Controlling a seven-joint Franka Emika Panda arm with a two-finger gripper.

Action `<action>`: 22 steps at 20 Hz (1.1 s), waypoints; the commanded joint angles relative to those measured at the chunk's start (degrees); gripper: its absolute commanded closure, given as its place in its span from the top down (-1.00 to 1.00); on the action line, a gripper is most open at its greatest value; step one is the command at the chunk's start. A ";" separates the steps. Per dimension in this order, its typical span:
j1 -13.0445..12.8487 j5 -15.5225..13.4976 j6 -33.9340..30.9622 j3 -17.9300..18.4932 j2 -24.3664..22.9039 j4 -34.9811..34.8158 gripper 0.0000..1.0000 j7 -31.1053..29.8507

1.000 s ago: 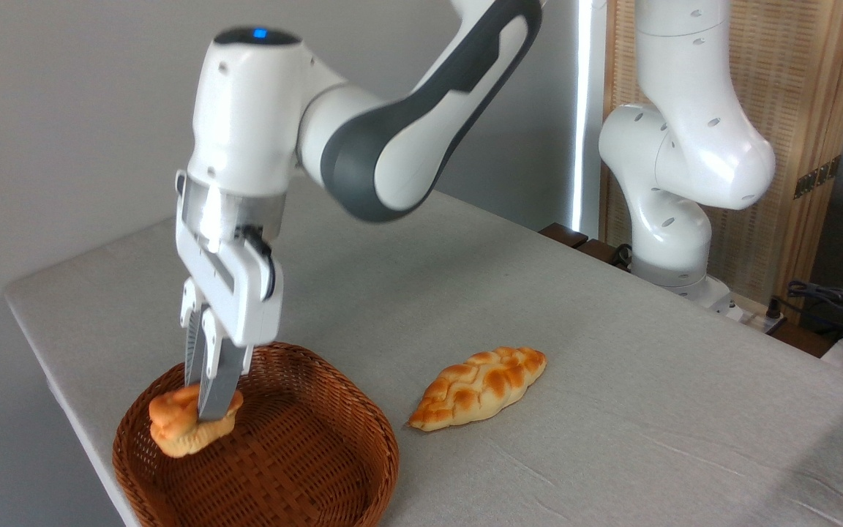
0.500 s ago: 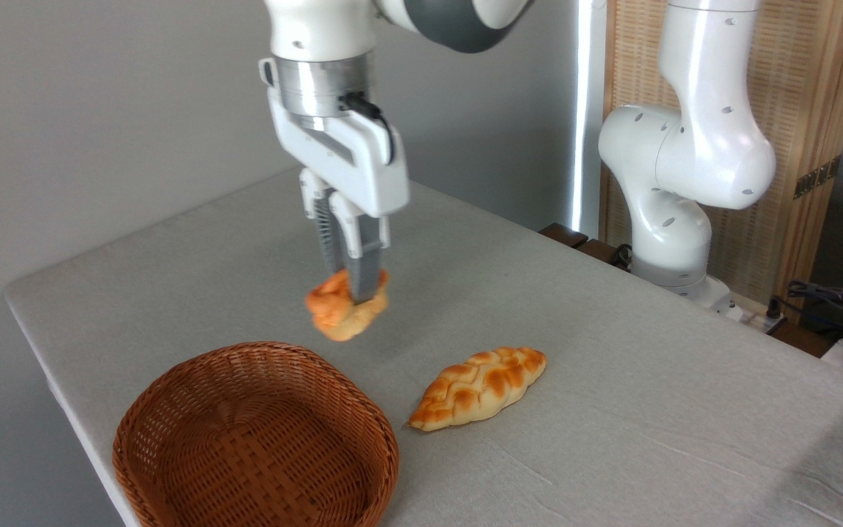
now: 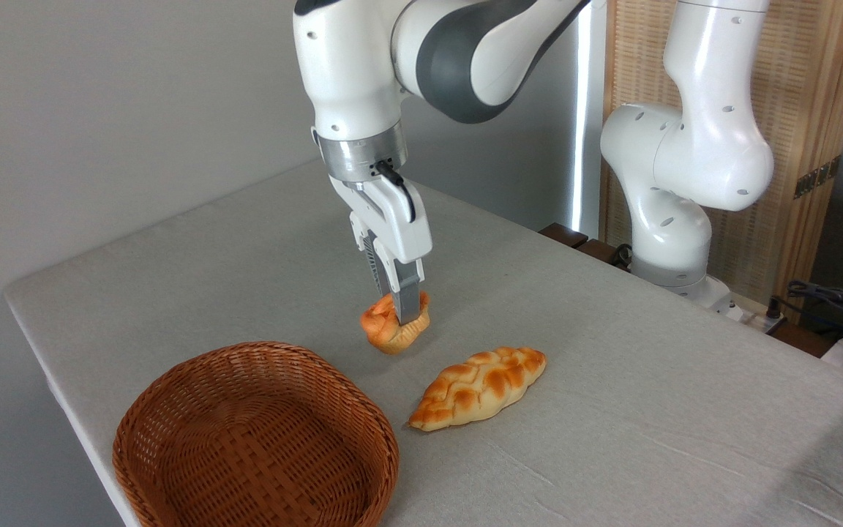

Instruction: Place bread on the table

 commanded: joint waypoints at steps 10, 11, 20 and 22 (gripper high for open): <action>-0.20 0.17 0.95 -0.36 0.34 4.34 1.00 -0.31; -0.20 0.17 0.43 -0.36 0.61 6.36 1.00 -0.31; 4.80 -1.05 -14.87 0.08 12.47 33.52 1.00 -8.92; 6.12 -2.90 -17.23 0.43 14.31 37.48 1.00 -8.58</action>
